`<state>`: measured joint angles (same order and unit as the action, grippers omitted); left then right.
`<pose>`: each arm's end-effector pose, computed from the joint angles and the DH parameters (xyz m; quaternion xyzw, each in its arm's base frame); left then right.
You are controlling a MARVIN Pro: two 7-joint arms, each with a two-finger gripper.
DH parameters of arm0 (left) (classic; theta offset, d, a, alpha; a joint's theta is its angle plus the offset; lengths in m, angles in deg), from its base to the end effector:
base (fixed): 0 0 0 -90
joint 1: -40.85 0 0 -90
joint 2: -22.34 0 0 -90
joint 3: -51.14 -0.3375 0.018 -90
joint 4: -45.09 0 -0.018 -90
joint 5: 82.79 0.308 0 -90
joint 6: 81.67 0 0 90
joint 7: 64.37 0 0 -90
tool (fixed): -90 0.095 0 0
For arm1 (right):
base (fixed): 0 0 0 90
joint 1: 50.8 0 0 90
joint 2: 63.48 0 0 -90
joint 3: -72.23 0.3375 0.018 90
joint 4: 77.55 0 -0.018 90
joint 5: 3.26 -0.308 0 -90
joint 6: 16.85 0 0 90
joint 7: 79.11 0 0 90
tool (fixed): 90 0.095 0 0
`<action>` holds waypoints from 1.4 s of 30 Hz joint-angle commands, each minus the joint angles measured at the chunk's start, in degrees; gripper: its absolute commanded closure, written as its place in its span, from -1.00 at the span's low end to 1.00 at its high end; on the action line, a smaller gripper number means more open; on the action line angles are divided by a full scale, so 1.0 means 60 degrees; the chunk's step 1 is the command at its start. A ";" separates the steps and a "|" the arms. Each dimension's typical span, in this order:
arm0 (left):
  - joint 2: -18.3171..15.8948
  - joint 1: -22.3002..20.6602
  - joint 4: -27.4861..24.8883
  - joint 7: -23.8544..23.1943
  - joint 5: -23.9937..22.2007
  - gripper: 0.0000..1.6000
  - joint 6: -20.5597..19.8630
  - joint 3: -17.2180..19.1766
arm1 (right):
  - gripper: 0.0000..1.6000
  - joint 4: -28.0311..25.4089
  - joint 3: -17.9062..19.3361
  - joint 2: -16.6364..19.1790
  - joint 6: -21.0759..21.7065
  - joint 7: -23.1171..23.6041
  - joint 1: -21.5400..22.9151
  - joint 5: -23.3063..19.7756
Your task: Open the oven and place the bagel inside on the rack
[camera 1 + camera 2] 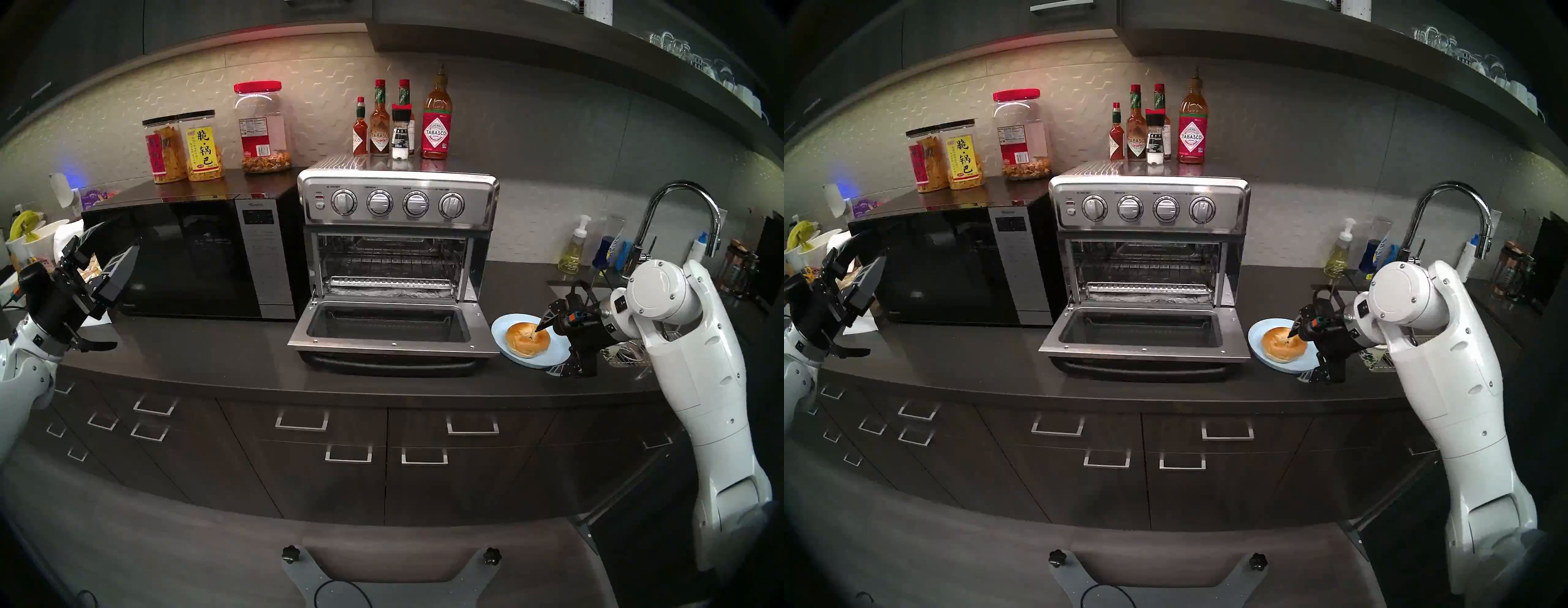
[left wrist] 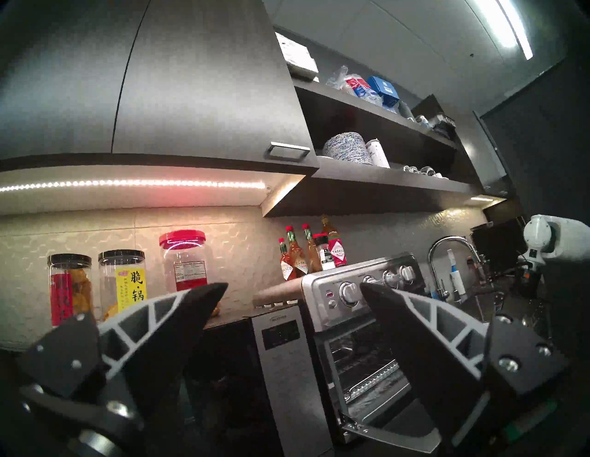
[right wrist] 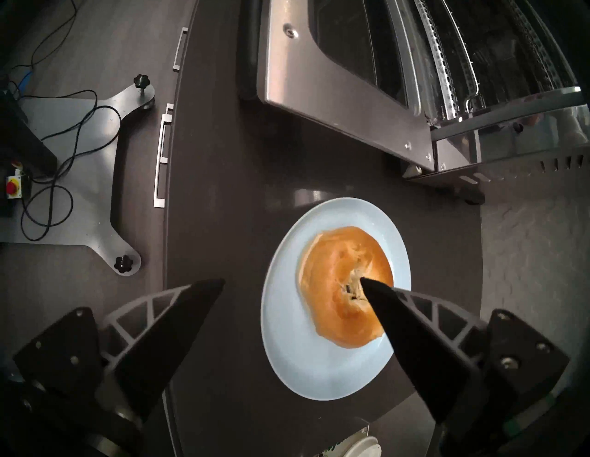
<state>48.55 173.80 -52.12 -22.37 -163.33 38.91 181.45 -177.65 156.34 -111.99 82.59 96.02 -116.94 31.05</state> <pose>0.2825 0.3240 -0.0921 0.4773 -0.2362 0.8276 0.1773 0.4408 -0.1502 -0.1757 0.6498 0.7053 0.2678 0.0927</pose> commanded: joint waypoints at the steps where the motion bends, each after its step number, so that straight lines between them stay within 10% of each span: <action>1: 0.0644 0.0824 -0.0465 -0.0556 -0.0185 -1.00 -0.1236 0.1383 | -1.00 0.0192 -0.0637 0.0269 0.0318 -0.0023 0.0708 -0.0163; 19: 0.1246 0.1467 -0.1121 -0.0609 0.0099 -1.00 -0.3651 0.2786 | -1.00 0.1267 -0.1699 0.0921 0.0455 -0.0023 0.1664 -0.1144; 20: 0.1222 0.1010 0.0109 -0.0486 -0.0343 -1.00 -0.3750 0.3441 | -1.00 0.1204 -0.1467 0.0752 0.0446 -0.0023 0.1463 -0.0869; 29: 0.1192 0.0681 0.1046 0.0282 -0.0674 -1.00 -0.4233 0.4255 | -1.00 0.1262 -0.1458 0.0890 0.0490 -0.0023 0.1478 -0.0956; 42: -0.0167 0.0453 0.3453 0.0266 -0.1015 -1.00 -0.5411 0.4476 | -1.00 0.0992 -0.1241 0.1181 0.0518 -0.0023 0.1546 -0.1269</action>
<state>53.48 177.79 -37.45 -19.38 -167.83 8.96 207.00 -170.33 147.76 -106.33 85.88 96.01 -109.03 24.53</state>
